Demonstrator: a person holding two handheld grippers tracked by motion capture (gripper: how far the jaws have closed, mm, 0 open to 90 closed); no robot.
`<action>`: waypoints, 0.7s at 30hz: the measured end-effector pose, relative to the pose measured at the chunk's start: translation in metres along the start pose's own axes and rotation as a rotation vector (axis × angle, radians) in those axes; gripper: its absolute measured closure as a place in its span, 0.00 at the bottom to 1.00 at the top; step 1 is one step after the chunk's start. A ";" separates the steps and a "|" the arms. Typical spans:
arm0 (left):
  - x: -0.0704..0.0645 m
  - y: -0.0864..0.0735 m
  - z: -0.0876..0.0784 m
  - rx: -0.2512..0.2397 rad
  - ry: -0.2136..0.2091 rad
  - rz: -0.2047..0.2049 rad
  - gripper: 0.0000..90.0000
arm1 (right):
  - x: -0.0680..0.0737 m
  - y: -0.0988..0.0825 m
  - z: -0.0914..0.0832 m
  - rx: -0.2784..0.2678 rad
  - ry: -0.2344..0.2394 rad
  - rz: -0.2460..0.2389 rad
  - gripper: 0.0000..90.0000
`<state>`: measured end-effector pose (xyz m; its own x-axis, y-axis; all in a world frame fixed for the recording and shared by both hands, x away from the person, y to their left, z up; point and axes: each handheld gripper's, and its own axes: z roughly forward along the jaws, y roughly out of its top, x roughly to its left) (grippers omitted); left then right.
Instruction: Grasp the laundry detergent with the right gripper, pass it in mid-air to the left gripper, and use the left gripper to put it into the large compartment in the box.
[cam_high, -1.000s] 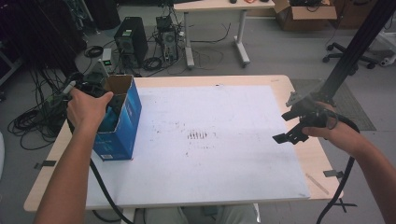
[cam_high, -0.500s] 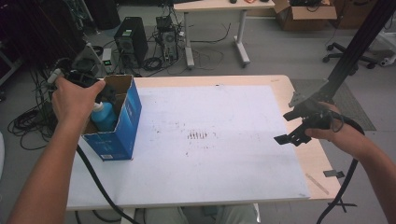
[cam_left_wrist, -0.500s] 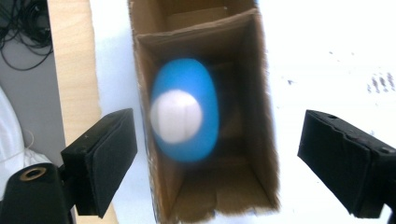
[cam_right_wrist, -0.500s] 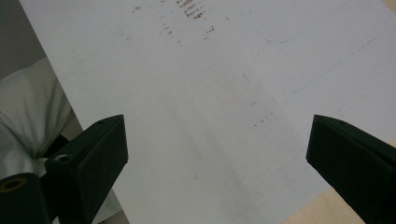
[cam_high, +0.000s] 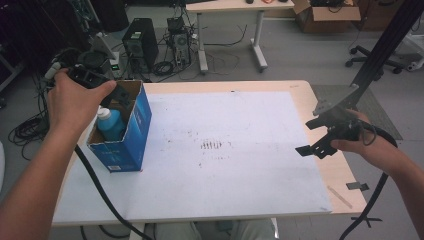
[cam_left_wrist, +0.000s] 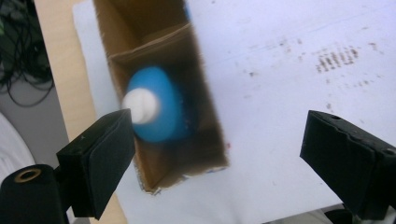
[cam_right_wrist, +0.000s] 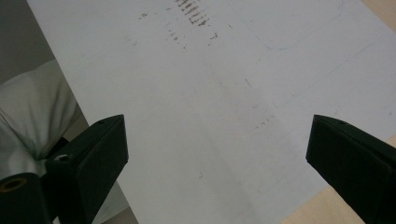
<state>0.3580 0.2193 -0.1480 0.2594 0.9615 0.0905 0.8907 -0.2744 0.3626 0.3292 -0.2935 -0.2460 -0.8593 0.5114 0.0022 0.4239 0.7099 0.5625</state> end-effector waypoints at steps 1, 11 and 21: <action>-0.005 0.000 -0.003 -0.007 -0.006 0.015 0.11 | 0.001 0.000 -0.001 -0.002 0.001 0.003 0.06; -0.046 0.000 -0.020 -0.031 -0.064 0.142 0.06 | 0.006 -0.002 -0.006 -0.006 -0.006 0.002 0.06; -0.082 0.003 -0.028 -0.036 -0.111 0.276 0.05 | 0.008 -0.003 -0.011 -0.012 -0.012 0.005 0.06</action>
<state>0.3286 0.1402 -0.1280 0.5309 0.8427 0.0890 0.7676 -0.5227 0.3708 0.3180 -0.2967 -0.2389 -0.8533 0.5213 -0.0050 0.4251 0.7014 0.5721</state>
